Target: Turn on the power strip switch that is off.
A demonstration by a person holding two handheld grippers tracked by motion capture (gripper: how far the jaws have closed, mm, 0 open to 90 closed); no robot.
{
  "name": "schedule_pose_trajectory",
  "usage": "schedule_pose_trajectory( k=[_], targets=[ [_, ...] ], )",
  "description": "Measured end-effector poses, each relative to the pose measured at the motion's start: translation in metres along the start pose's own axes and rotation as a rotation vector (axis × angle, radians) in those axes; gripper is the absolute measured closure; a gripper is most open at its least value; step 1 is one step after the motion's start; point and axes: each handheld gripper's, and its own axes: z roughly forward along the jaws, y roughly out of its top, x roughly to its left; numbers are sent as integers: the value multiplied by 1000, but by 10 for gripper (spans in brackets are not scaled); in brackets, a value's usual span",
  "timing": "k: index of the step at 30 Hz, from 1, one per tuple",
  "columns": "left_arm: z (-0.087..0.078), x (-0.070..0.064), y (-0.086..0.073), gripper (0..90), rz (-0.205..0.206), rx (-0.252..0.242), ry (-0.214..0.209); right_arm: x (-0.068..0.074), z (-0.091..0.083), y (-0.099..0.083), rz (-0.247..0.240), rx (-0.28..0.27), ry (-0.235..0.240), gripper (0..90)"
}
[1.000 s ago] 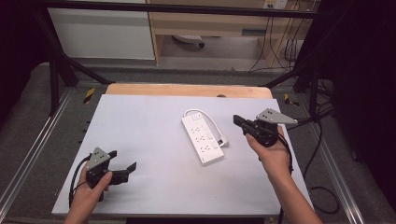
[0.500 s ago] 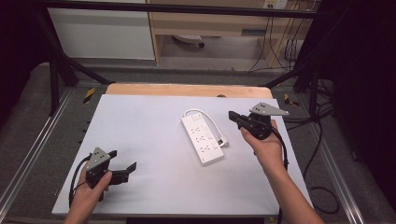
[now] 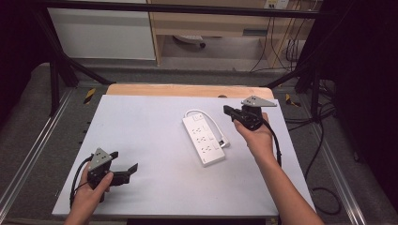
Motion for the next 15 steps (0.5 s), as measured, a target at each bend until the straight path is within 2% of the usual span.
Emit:
schedule_pose_trajectory(
  k=[6,11,15],
  targets=[
    [0,0,0,79,0,1,0,-7,19,-4,5,35,-10,900],
    [0,1,0,79,1,3,3,-12,33,-5,24,40,-20,900],
    [0,1,0,79,1,2,-1,-12,40,-8,22,56,-20,900]
  ],
)
